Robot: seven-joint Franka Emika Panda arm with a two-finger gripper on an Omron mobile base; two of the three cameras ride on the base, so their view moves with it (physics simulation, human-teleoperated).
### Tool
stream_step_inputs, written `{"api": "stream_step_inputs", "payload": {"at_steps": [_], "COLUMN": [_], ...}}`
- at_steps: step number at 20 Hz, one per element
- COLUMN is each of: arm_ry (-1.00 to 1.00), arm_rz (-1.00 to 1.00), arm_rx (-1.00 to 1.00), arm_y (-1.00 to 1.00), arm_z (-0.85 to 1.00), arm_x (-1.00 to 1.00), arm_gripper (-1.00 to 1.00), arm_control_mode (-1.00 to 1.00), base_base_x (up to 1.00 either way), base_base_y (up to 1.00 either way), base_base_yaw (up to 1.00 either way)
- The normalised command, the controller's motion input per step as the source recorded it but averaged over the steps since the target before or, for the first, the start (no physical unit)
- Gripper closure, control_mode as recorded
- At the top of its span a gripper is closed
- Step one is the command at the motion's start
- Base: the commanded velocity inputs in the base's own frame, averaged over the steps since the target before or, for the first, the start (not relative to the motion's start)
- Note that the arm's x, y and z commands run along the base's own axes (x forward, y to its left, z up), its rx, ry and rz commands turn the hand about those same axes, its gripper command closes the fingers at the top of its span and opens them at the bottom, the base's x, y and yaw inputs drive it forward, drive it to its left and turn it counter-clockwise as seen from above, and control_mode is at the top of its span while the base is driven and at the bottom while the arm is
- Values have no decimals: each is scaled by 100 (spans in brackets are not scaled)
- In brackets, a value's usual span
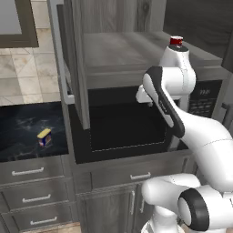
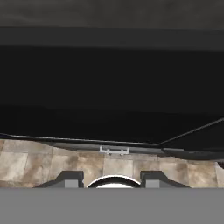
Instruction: Restock the canned food cabinet by taking the new fresh canned food from the counter and placing it in the cabinet. Then, take the old canned food from the cabinet and place it on the counter.
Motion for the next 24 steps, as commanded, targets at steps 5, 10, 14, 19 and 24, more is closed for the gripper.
{"api": "stream_step_inputs", "payload": {"at_steps": [5,10,14,19,24], "arm_ry": [-2,-10,-16,-4,0], "arm_rz": [0,-5,-5,0,0], "arm_rx": [0,0,0,0,0], "arm_y": [0,-9,-6,0,0], "arm_z": [-4,-17,-20,-3,0], "arm_x": [-53,-100,-98,-22,0], "arm_gripper": [-100,-100,-100,-100,-100], "arm_control_mode": [-100,-100,-100,100,100], "base_base_x": [0,0,0,-8,-68], "base_base_y": [0,0,0,0,2], "base_base_yaw": [0,0,0,0,0]}}
